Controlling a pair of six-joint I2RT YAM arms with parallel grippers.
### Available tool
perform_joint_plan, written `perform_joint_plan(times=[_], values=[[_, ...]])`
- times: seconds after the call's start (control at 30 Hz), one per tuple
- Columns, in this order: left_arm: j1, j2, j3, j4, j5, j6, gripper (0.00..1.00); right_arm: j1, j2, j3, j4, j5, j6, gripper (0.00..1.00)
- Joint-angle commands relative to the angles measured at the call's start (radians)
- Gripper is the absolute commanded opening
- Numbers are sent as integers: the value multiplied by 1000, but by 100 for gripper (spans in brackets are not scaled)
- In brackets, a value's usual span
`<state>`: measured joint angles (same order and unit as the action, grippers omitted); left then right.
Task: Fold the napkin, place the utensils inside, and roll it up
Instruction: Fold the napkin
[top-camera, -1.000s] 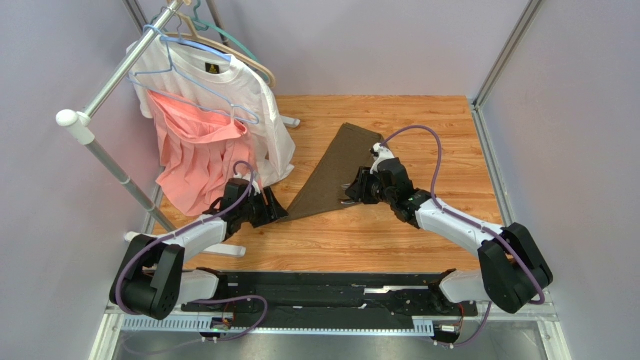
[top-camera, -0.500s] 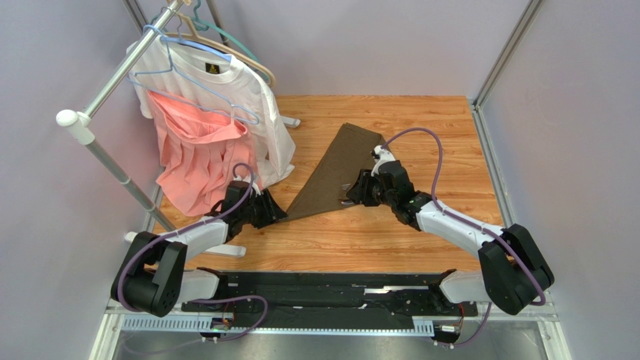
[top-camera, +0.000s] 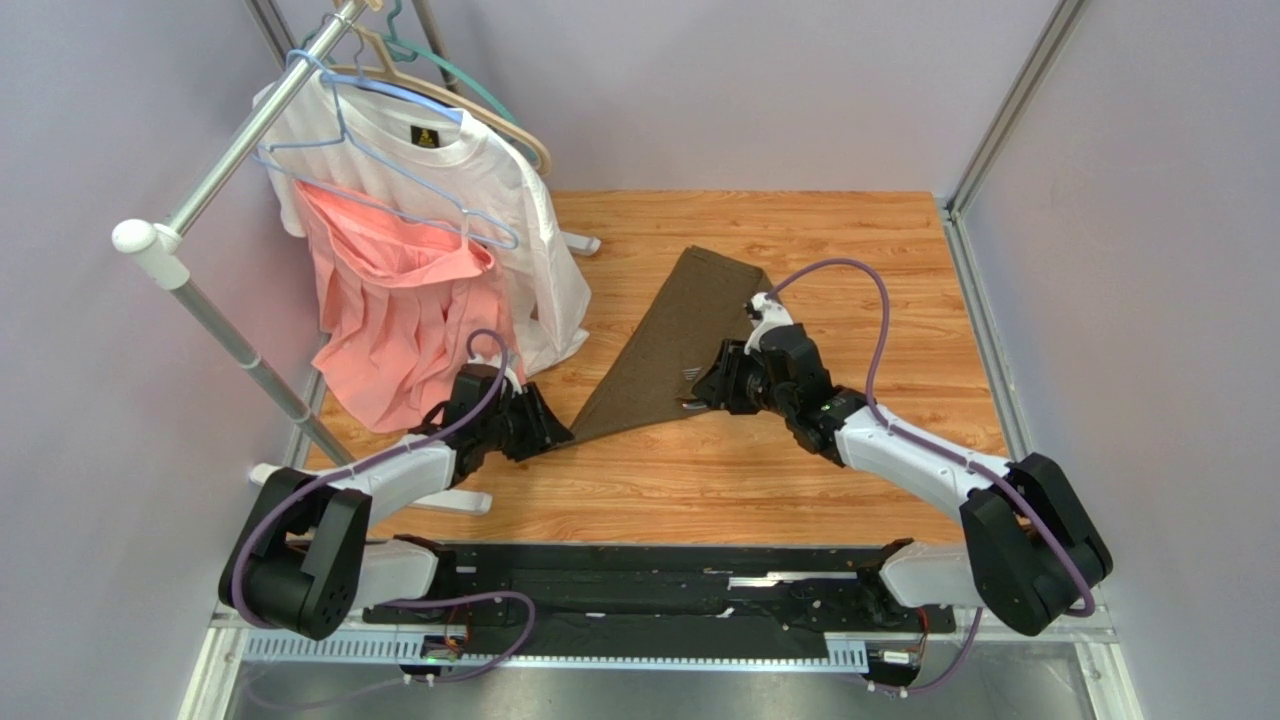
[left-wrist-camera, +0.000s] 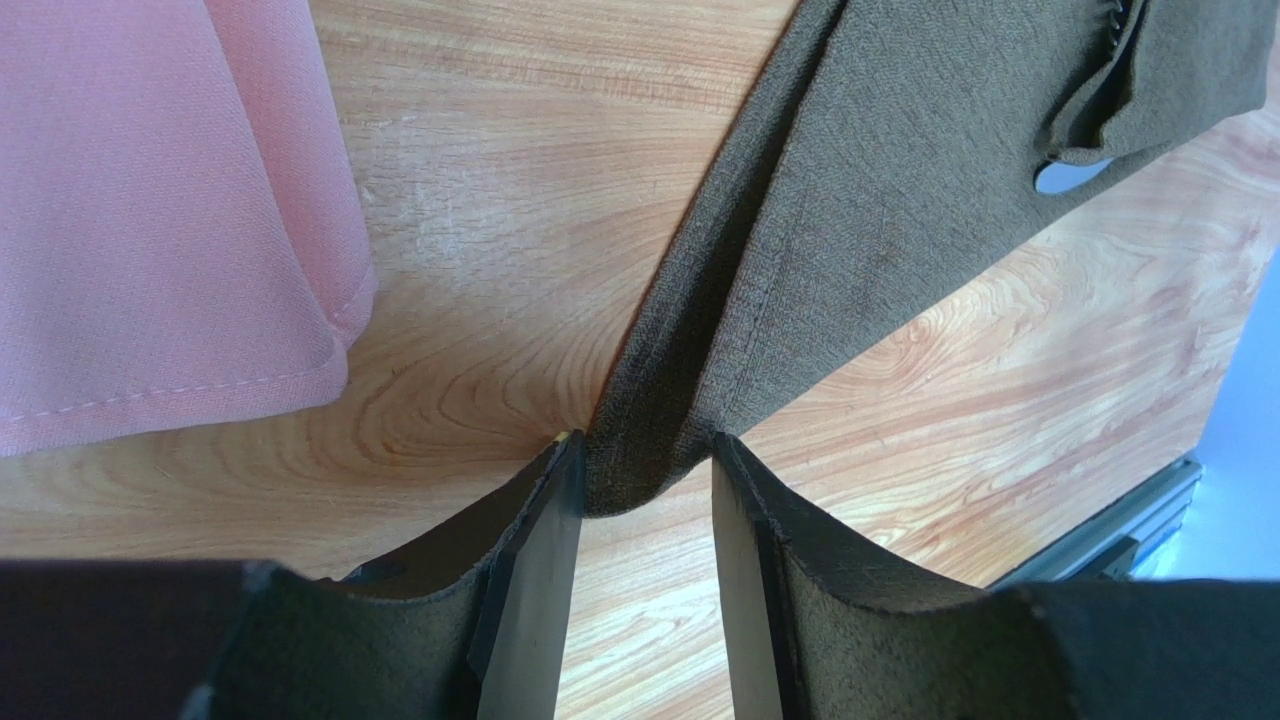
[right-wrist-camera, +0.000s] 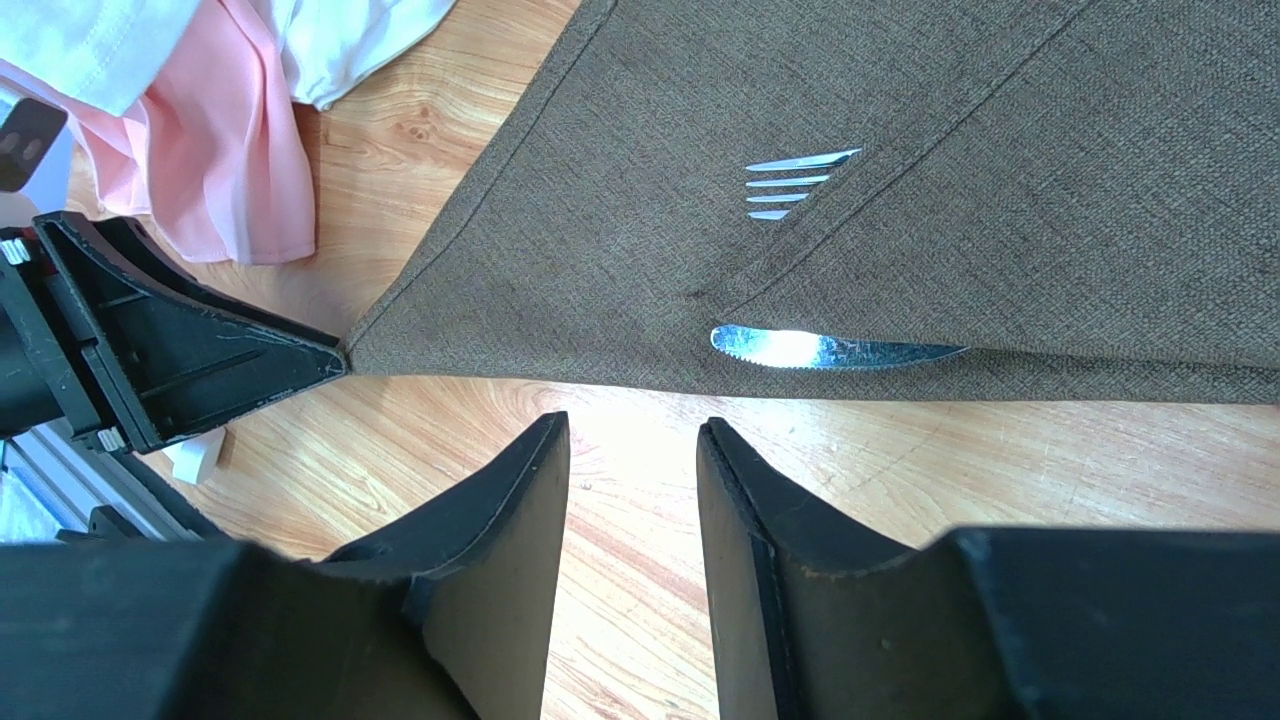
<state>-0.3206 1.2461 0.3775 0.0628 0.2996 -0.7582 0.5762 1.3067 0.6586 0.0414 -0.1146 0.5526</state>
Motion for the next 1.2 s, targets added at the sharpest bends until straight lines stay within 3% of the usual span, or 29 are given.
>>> perform_joint_plan(times=[0.0,0.13,0.23,0.47,0.93,1.1,1.17], values=[[-11,-5,-19,-82,-5,14,48,-1,-38,-14,60,-8,7,40],[-9,-1,-17,-90,-1,13,49,-1,-44,-25,68,-13,7,40],[-11,-10,-15,-121,21,28,55,-1,-52,-30,66,-19,10,40],[-11,15,-26,-95,18,8,57,-3,-53,-36,75,-30,15,40],[-11,-103,-98,-109,13,-56,59,-1,-63,-43,77,-33,15,40],[-11,-36,-80,-37,-23,-66,60,-1,-61,-40,81,-40,18,40],[-11,4,-60,-26,-31,-61,55,-1,-64,-39,78,-40,17,40]])
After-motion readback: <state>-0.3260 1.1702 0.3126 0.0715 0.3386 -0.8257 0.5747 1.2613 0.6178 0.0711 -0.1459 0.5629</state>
